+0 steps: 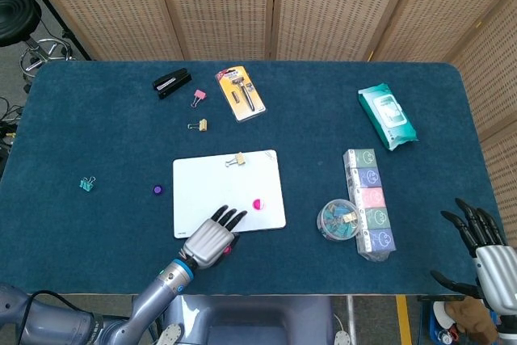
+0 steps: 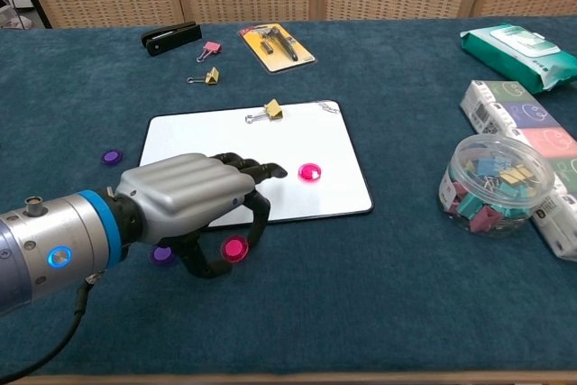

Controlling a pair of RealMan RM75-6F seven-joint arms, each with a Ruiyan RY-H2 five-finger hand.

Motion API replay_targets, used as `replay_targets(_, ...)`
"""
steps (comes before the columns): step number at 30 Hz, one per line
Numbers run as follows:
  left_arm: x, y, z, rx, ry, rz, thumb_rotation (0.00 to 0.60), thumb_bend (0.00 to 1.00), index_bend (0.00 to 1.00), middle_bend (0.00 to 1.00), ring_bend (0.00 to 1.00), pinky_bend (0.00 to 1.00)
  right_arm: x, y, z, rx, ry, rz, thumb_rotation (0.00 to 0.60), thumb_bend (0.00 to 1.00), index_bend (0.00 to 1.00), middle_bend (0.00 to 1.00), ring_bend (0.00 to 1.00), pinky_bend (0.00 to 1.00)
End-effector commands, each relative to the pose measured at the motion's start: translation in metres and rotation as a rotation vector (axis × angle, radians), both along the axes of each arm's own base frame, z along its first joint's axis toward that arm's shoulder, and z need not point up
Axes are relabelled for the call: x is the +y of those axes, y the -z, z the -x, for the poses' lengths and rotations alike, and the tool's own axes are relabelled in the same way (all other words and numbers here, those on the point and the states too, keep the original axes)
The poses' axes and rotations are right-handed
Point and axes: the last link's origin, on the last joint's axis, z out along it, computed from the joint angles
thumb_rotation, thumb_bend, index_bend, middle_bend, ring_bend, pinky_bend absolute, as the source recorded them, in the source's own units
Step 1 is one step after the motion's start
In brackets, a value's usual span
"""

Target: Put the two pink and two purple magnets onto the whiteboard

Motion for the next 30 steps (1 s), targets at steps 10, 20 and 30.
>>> replay_targets(10,0.052,-0.014,-0.022,-0.027,-0.026,-0.112,0.600,0.34,0.57,0.00,0.00,0.00,-0.001,0.000,0.001,0.003,0.007,-0.007,0.600,0.02,0.15,0.00,0.00,0.00)
replay_targets(20,0.084,0.004,-0.034,-0.009,-0.080,-0.128,0.600,0.34,0.57,0.00,0.00,0.00,-0.006,-0.001,0.006,0.005,0.033,-0.002,0.600,0.02,0.15,0.00,0.00,0.00)
replay_targets(30,0.090,0.021,-0.035,0.015,-0.100,-0.135,0.600,0.34,0.57,0.00,0.00,0.00,-0.006,-0.003,0.008,0.002,0.044,0.004,0.600,0.03,0.15,0.00,0.00,0.00)
